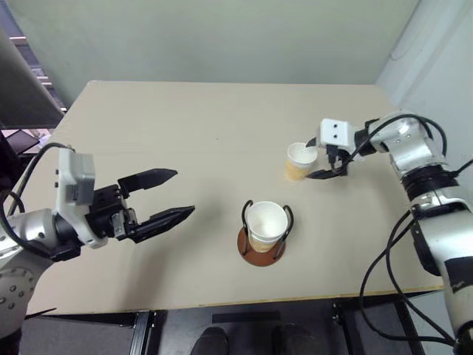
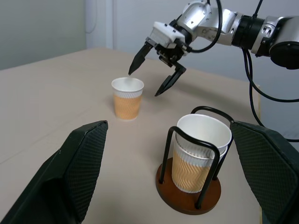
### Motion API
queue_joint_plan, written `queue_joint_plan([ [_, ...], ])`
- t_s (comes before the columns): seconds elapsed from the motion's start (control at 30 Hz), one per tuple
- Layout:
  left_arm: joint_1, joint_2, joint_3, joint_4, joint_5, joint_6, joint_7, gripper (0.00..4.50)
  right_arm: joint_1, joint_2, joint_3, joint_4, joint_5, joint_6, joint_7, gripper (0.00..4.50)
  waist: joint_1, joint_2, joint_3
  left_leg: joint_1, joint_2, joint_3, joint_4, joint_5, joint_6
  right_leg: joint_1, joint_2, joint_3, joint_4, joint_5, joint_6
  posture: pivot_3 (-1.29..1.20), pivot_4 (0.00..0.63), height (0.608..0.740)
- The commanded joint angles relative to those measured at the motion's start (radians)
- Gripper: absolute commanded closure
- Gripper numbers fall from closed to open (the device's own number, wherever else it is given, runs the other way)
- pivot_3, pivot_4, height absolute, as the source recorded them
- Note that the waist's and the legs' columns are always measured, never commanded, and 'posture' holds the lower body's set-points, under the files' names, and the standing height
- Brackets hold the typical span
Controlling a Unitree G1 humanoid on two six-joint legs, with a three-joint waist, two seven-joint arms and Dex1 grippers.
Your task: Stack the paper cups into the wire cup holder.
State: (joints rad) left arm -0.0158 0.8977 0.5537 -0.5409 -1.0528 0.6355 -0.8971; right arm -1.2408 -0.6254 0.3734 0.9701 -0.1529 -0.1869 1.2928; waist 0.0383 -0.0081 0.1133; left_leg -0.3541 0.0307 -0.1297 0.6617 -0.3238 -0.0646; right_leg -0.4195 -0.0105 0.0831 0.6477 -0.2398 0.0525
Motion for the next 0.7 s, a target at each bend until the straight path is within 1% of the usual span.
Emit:
queue_joint_plan([
  [0.03, 0.016, 0.003, 0.056, -0.046, -0.026, -0.003, 0.015, 0.0, -0.056, 0.023, 0.004, 0.071, -0.051, -0.06, -0.033, 0.04, 0.002, 0.0, 0.0, 0.0, 0.0, 0.0, 0.0, 0.0, 0.0, 0.0, 0.001, 0.0, 0.0, 0.0, 0.0, 0.0, 0.15, 0.74],
  [0.17, 0.039, 0.002, 0.073, -0.063, -0.036, -0.003, 0.026, 0.0, -0.059, 0.05, 0.017, 0.146, -0.109, -0.099, -0.062, 0.04, 0.005, 0.0, 0.0, 0.0, 0.001, 0.0, 0.0, -0.001, -0.002, 0.0, 0.002, 0.0, -0.001, 0.001, -0.001, 0.0, 0.15, 0.74],
  [0.2, 0.045, 0.001, 0.077, -0.067, -0.038, -0.003, 0.029, 0.0, -0.058, 0.054, 0.018, 0.159, -0.12, -0.108, -0.066, 0.4, 0.005, 0.0, 0.0, 0.0, 0.001, 0.0, 0.0, -0.001, -0.002, 0.0, 0.002, 0.0, -0.001, 0.001, -0.001, 0.0, 0.15, 0.74],
  [0.23, 0.052, 0.001, 0.083, -0.07, -0.039, -0.003, 0.032, 0.0, -0.058, 0.057, 0.019, 0.169, -0.13, -0.117, -0.074, 0.64, 0.006, 0.0, 0.0, 0.0, 0.001, 0.0, 0.0, -0.001, -0.002, 0.0, 0.002, 0.0, -0.001, 0.001, -0.002, 0.0, 0.15, 0.74],
  [0.3, 0.061, 0.002, 0.088, -0.074, -0.041, -0.003, 0.038, 0.0, -0.062, 0.062, 0.018, 0.185, -0.149, -0.134, -0.093, 1.27, 0.008, 0.0, 0.0, 0.0, 0.002, 0.0, 0.001, -0.001, -0.002, 0.0, 0.002, 0.0, -0.001, 0.002, -0.003, 0.0, 0.15, 0.74],
  [0.4, 0.068, -0.002, 0.082, -0.085, -0.046, -0.005, 0.047, 0.0, -0.077, 0.06, 0.001, 0.192, -0.148, -0.151, -0.09, 2.42, 0.01, 0.0, 0.0, 0.001, 0.002, 0.0, 0.002, -0.001, -0.002, 0.0, 0.002, 0.0, -0.001, 0.002, -0.004, 0.0, 0.15, 0.74],
  [0.47, 0.066, -0.002, 0.078, -0.086, -0.049, -0.006, 0.052, 0.0, -0.086, 0.051, -0.007, 0.185, -0.143, -0.161, -0.076, 3.05, 0.01, 0.0, 0.0, 0.001, 0.002, 0.0, 0.002, -0.001, -0.002, 0.0, 0.002, 0.0, -0.001, 0.002, -0.004, 0.0, 0.15, 0.74],
  [0.5, 0.064, 0.0, 0.077, -0.084, -0.049, -0.007, 0.052, 0.0, -0.09, 0.045, -0.011, 0.179, -0.138, -0.166, -0.064, 3.54, 0.01, 0.0, 0.0, 0.002, 0.002, 0.0, 0.002, 0.0, -0.003, 0.0, 0.002, 0.0, -0.001, 0.002, -0.004, 0.0, 0.15, 0.74],
  [0.57, 0.061, 0.004, 0.078, -0.08, -0.049, -0.008, 0.05, 0.0, -0.096, 0.031, -0.036, 0.145, -0.097, -0.167, 0.009, 4.23, 0.011, 0.0, 0.0, 0.002, 0.001, 0.0, 0.002, 0.0, -0.004, 0.0, 0.003, 0.0, -0.001, 0.002, -0.004, 0.0, 0.15, 0.74],
  [0.6, 0.058, 0.006, 0.075, -0.075, -0.047, -0.009, 0.047, 0.0, -0.098, 0.024, -0.055, 0.12, -0.069, -0.162, 0.055, 4.48, 0.011, 0.0, 0.0, 0.002, 0.001, 0.0, 0.002, 0.0, -0.004, 0.0, 0.004, 0.0, -0.001, 0.002, -0.004, 0.0, 0.15, 0.74],
  [0.7, 0.05, 0.01, 0.07, -0.069, -0.043, -0.01, 0.044, 0.0, -0.094, 0.002, -0.109, 0.021, 0.018, -0.121, 0.177, 4.48, 0.011, 0.001, 0.0, 0.003, 0.001, 0.001, 0.002, 0.001, -0.005, 0.0, 0.005, 0.0, -0.001, 0.002, -0.006, 0.0, 0.15, 0.74],
])
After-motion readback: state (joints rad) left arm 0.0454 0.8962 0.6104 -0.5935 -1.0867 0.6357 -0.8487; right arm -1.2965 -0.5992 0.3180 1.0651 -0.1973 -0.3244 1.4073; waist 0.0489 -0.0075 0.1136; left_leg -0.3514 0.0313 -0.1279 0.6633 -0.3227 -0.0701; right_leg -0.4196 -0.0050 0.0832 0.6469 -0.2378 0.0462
